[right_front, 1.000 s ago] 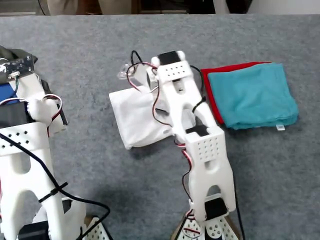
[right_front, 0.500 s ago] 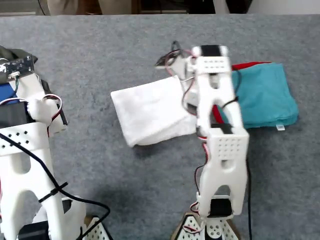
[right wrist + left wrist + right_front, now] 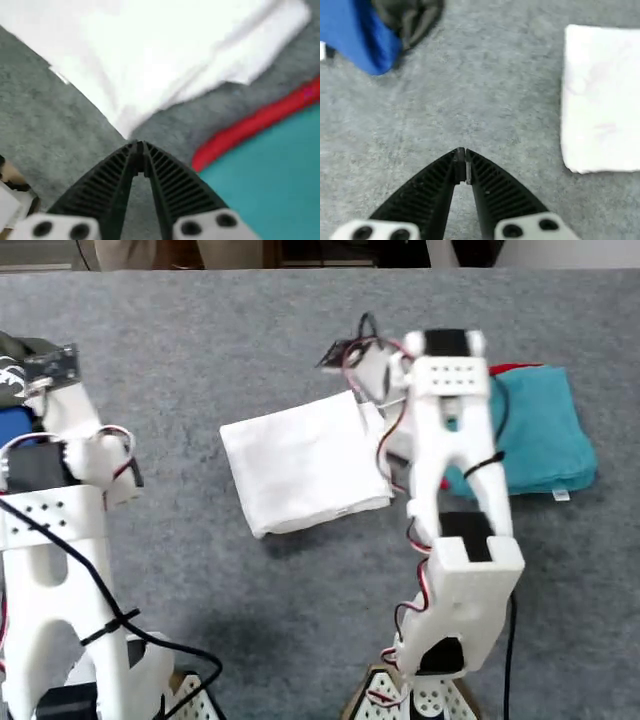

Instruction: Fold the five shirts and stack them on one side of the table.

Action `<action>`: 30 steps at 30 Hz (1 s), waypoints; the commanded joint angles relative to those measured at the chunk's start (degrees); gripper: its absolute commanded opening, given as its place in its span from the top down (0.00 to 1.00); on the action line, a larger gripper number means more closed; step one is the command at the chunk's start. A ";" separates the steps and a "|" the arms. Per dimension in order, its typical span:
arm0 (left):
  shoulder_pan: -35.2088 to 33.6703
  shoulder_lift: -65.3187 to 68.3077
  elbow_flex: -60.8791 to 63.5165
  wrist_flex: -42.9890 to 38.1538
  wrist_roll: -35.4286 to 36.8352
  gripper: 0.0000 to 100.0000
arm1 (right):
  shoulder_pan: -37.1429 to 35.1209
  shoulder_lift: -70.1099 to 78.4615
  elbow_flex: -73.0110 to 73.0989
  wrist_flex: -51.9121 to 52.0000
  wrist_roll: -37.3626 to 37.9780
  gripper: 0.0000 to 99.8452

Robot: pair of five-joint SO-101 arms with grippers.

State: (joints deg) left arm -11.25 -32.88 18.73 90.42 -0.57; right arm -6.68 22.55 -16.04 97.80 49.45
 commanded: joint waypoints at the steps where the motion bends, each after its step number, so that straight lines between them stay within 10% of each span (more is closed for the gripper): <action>1: 4.84 -0.75 -0.88 -0.79 -0.26 0.98 | -2.33 -3.30 7.69 -4.31 -2.64 1.00; 15: 15.65 1.98 -1.76 -5.54 -3.78 0.98 | 0.84 -6.90 17.54 -13.45 -4.92 1.00; 23: 16.18 23.78 -19.08 -5.01 0.44 0.98 | 0.75 -19.65 6.81 -9.58 -4.92 1.00; 30: 18.64 43.65 -37.71 -5.27 1.85 0.98 | -2.51 -15.43 3.03 -26.99 -10.64 1.00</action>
State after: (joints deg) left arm 5.71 5.19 -10.29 85.41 0.66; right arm -6.77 6.20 -9.98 78.81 41.63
